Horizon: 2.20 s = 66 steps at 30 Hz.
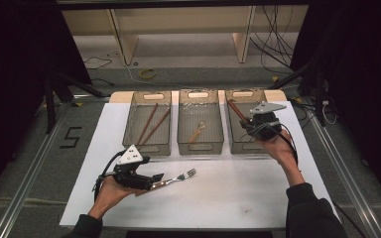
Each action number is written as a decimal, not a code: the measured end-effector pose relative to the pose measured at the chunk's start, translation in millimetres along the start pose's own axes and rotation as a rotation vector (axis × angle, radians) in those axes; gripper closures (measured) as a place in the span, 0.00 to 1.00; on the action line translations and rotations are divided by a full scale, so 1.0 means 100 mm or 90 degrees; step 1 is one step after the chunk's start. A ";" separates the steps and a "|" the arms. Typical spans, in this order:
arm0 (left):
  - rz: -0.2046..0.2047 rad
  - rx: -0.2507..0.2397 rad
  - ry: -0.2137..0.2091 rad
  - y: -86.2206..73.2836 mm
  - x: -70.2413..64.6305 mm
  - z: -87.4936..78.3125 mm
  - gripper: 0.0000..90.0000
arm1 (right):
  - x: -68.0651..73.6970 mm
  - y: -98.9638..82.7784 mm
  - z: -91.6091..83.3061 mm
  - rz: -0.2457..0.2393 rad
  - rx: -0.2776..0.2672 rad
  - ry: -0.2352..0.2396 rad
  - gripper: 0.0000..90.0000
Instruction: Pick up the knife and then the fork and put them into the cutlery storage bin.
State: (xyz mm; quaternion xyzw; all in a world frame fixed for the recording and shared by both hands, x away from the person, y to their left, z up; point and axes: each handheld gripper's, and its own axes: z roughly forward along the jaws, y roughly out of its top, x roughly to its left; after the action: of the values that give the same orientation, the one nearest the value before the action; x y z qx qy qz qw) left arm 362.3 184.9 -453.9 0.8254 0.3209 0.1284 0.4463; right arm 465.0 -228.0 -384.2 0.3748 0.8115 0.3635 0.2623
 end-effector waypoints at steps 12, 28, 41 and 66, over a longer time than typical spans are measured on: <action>0.000 0.014 -0.004 -0.04 0.00 0.00 0.21 | -0.18 0.12 0.27 0.054 0.040 -0.023 0.86; -0.006 0.012 -0.001 -0.02 0.06 -0.06 0.21 | -0.34 0.21 0.57 0.092 0.097 -0.063 0.86; -0.010 0.013 -0.007 -0.01 0.06 -0.06 0.21 | -0.36 0.29 0.69 0.126 0.104 -0.083 0.63; 0.011 0.211 -0.027 0.00 0.03 -0.01 0.31 | 0.41 -0.16 -0.28 0.050 -0.020 0.126 0.38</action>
State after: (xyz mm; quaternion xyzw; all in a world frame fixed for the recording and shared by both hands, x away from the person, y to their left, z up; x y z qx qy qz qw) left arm 364.1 188.1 -453.4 0.8929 0.3211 0.0602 0.3098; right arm 415.0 -213.3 -386.4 0.3645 0.8125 0.4213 0.1717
